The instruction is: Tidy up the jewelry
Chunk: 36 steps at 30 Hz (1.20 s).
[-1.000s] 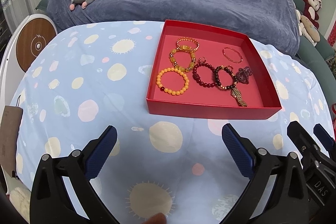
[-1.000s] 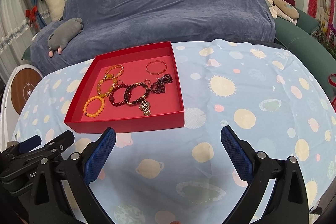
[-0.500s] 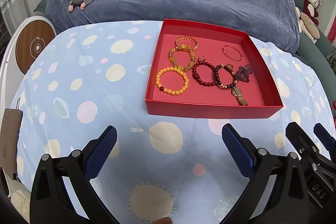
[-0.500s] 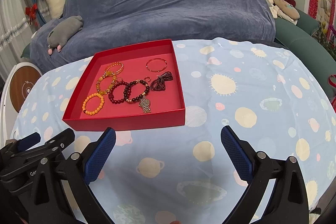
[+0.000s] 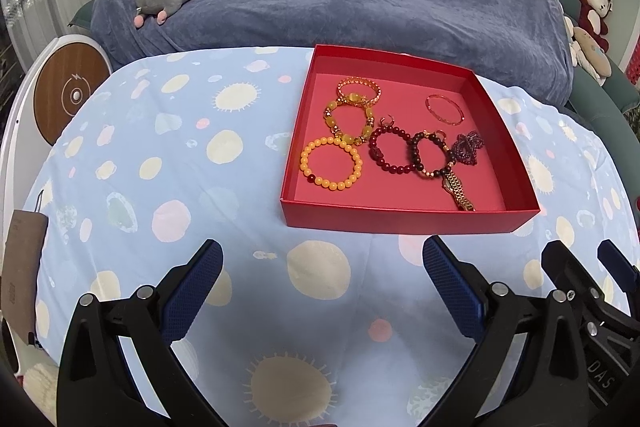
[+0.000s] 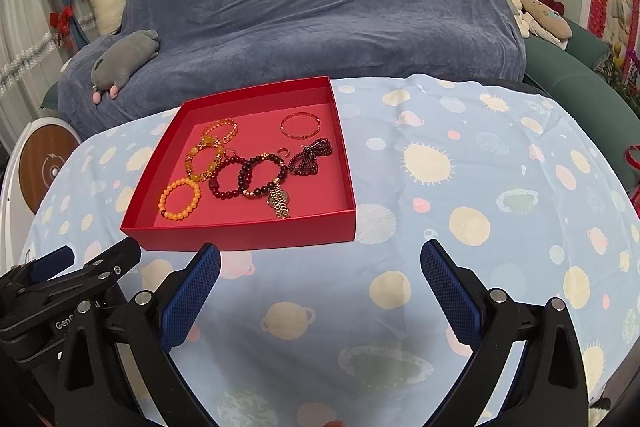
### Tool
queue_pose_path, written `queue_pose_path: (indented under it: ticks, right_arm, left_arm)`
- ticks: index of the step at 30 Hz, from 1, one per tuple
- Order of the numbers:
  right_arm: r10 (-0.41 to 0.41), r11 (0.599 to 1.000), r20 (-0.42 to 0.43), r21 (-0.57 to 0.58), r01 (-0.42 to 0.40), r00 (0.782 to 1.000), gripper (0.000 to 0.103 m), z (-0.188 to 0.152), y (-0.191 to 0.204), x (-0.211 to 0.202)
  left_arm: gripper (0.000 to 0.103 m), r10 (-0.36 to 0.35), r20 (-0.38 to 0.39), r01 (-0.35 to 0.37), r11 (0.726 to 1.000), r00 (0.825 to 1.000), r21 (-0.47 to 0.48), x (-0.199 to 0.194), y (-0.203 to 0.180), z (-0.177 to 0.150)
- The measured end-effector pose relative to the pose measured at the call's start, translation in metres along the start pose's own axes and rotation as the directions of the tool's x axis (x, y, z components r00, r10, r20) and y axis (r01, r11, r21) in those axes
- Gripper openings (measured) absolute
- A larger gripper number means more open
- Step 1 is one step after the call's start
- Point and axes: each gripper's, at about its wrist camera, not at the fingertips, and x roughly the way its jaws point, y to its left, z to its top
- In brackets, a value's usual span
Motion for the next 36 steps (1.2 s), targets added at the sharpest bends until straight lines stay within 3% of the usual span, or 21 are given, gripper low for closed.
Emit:
queue_pose_path:
  ticks: [36]
  right_arm:
    - [-0.002, 1.0, 0.0, -0.005, 0.002, 1.0, 0.096, 0.0023, 0.0039, -0.0016]
  left_arm:
    - [0.096, 0.011, 0.014, -0.011, 1.0, 1.0, 0.016, -0.0004, -0.0018, 0.0043]
